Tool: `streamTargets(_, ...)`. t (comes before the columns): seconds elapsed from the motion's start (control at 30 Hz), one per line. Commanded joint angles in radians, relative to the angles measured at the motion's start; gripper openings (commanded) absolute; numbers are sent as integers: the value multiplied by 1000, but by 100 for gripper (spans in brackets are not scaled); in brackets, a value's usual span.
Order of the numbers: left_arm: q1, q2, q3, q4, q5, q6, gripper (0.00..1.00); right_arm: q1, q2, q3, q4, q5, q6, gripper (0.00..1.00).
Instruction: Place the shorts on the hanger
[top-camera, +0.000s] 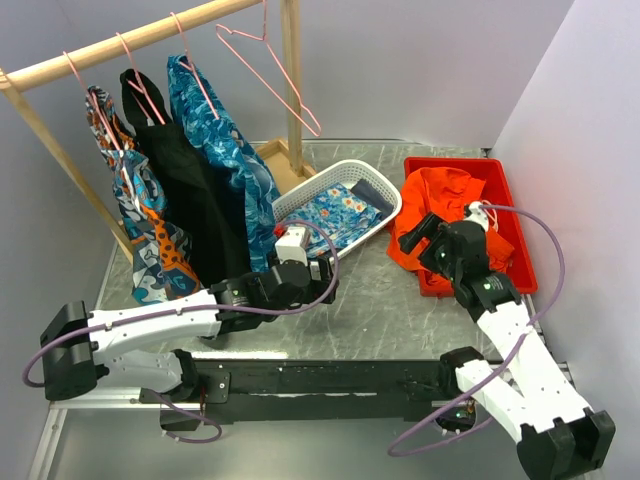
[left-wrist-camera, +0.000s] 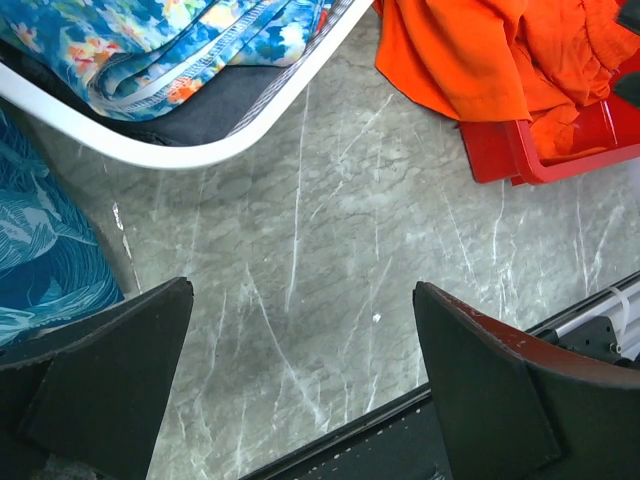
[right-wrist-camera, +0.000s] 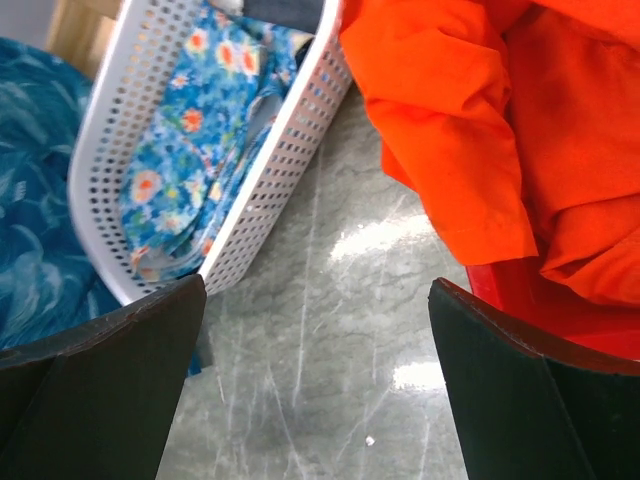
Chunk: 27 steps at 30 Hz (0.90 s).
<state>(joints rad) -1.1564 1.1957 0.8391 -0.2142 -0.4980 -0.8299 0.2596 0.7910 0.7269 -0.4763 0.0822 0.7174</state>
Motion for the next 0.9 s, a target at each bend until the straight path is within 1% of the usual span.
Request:
streamTargets(0.0, -5, -41, 31, -20, -14, 23, 97, -16, 103, 84, -13, 33, 5, 100)
streamTargets(0.07, -5, -44, 37, -21, -7, 35, 97, -46, 148, 130, -18, 15, 7, 100)
streamTargets(0.17, -5, -38, 64, -50, -7, 40, 97, -181, 247, 186, -6, -70, 5, 100)
streamTargets(0.2, -5, -33, 75, -54, -8, 41, 97, -254, 266, 195, -1, -79, 14, 100)
streamTargets(0.3, -5, -28, 92, -65, -5, 49, 97, -406, 355, 241, 4, -111, 49, 100)
streamTargets(0.4, -5, -24, 104, -74, -8, 49, 97, -492, 451, 269, 11, -113, 103, 100)
streamTargets(0.53, -5, -21, 115, -77, -2, 61, 97, -549, 545, 261, 59, -93, 165, 100)
streamTargets(0.6, -5, -24, 111, -73, 1, 66, 97, -568, 606, 263, 85, -128, 185, 100)
streamTargets(0.8, -5, -16, 106, -63, 6, 67, 97, -571, 806, 354, 107, -162, 218, 100)
streamTargets(0.87, -5, -13, 109, -63, 4, 66, 97, -571, 861, 370, 125, -199, 232, 100)
